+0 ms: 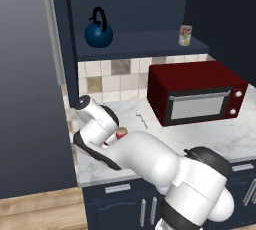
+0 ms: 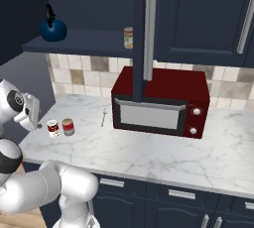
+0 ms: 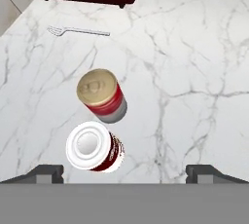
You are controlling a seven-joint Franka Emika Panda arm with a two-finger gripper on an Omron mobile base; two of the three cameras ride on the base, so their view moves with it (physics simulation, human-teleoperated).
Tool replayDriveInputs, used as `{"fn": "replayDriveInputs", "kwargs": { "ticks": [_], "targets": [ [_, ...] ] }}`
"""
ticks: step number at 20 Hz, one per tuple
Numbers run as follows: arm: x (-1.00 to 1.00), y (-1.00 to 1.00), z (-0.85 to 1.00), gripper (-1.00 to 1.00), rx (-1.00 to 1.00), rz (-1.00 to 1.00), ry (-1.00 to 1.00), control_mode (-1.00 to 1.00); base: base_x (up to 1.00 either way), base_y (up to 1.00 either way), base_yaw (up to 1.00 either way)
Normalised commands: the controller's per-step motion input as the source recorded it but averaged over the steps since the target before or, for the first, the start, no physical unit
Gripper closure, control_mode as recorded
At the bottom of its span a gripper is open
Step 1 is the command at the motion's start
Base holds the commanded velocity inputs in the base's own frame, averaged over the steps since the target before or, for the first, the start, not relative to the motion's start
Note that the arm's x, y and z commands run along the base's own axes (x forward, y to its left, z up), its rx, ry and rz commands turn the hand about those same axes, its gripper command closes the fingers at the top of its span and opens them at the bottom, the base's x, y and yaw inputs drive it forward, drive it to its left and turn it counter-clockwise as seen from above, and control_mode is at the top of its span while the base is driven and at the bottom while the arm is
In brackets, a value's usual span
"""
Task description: Pick the cans from the counter and place them in their designated side in the cabinet.
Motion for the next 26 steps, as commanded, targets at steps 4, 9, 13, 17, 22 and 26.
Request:
{"fn": "replayDriveInputs", "kwargs": {
  "ticks": [4, 9, 13, 17, 22, 26],
  "targets": [
    [0.07, -0.01, -0.08, -1.0, 0.0, 0.0, 0.01, -1.0, 0.0, 0.0, 0.0],
    [0.08, -0.02, -0.06, -1.0, 0.0, 0.0, 0.05, -1.0, 0.0, 0.0, 0.0],
    [0.13, 0.0, -0.04, -1.0, 0.0, 0.0, 0.05, -1.0, 0.0, 0.0, 0.0],
    [0.13, 0.0, -0.06, -1.0, 0.0, -0.01, 0.04, -1.0, 0.0, 0.0, 0.0],
    [0.1, 0.0, -0.06, -1.0, 0.0, -0.04, 0.02, -1.0, 0.0, 0.0, 0.0],
    [0.08, 0.0, -0.08, -1.0, 0.0, -0.05, 0.01, -1.0, 0.0, 0.0, 0.0]
  ]
}}
